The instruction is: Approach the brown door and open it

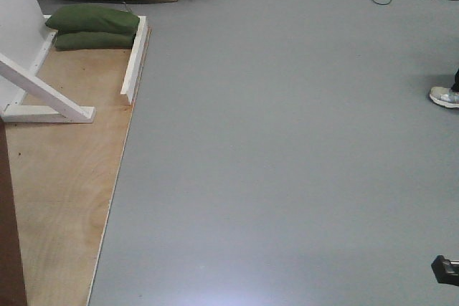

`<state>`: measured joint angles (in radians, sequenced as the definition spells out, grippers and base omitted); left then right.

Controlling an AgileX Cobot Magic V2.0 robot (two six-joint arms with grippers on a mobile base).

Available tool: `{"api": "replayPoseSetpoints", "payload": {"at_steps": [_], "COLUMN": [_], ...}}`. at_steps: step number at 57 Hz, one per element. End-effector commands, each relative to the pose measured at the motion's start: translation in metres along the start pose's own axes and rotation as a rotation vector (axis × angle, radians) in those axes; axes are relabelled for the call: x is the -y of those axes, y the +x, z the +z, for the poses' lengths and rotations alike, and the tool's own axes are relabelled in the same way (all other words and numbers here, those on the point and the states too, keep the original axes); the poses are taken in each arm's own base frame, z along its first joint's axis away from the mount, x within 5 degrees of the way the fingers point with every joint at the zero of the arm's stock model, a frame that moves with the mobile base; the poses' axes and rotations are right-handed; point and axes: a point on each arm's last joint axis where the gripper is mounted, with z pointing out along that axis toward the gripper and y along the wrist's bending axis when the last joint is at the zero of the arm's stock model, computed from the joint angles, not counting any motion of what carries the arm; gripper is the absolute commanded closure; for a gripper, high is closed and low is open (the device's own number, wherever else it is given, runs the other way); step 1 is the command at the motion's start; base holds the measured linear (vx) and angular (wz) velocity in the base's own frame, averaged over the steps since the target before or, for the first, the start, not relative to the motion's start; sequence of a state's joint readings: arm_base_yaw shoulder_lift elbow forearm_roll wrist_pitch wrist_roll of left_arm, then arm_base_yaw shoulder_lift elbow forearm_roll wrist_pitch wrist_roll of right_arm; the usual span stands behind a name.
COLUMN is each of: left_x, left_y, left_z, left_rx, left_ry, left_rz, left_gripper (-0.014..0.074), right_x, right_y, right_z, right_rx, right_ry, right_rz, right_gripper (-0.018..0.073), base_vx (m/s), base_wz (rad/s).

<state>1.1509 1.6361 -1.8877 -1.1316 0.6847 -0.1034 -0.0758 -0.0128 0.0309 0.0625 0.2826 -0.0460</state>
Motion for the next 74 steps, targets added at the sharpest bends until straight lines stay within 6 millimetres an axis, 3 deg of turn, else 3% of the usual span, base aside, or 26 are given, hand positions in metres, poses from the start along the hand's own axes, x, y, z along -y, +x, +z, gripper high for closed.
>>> {"api": "replayPoseSetpoints", "payload": {"at_steps": [1,10,28,43,58,74], "left_x": [0.053,0.063,0.067,0.076,0.098,0.109], "left_y": [0.009,-0.002,0.017,0.067,0.111,0.151], "left_z": [-0.027,-0.038,-0.022,0.009,0.018,0.029], "left_rx": [0.028,0.180,0.122,-0.048,-0.135,-0.232], "left_ry": [0.157,0.179,0.200,0.240,0.312,0.351], "left_rz": [0.005,0.073,0.097,0.085,0.074,0.060], "left_gripper": [0.0600,0.0600,0.0600,0.0600,0.0600,0.0600], "right_x": [0.000,0.000,0.000,0.000,0.000,0.000], "right_y": [-0.006,-0.006,-0.006,-0.006,-0.006,-0.006], "right_z": [-0.001,-0.001,-0.001,-0.001,-0.001,-0.001], "right_rx": [0.087,0.087,0.087,0.087,0.087,0.087], "right_ry": [0.002,0.002,0.002,0.002,0.002,0.002], "right_rz": [-0.006,-0.006,-0.006,-0.006,-0.006,-0.006], "right_gripper": [0.0559,0.0559,0.0559,0.0559,0.0559,0.0559], "base_vx": [0.00,0.00,0.00,0.00,0.00,0.00], "base_wz": [0.00,0.00,0.00,0.00,0.00,0.00]}}
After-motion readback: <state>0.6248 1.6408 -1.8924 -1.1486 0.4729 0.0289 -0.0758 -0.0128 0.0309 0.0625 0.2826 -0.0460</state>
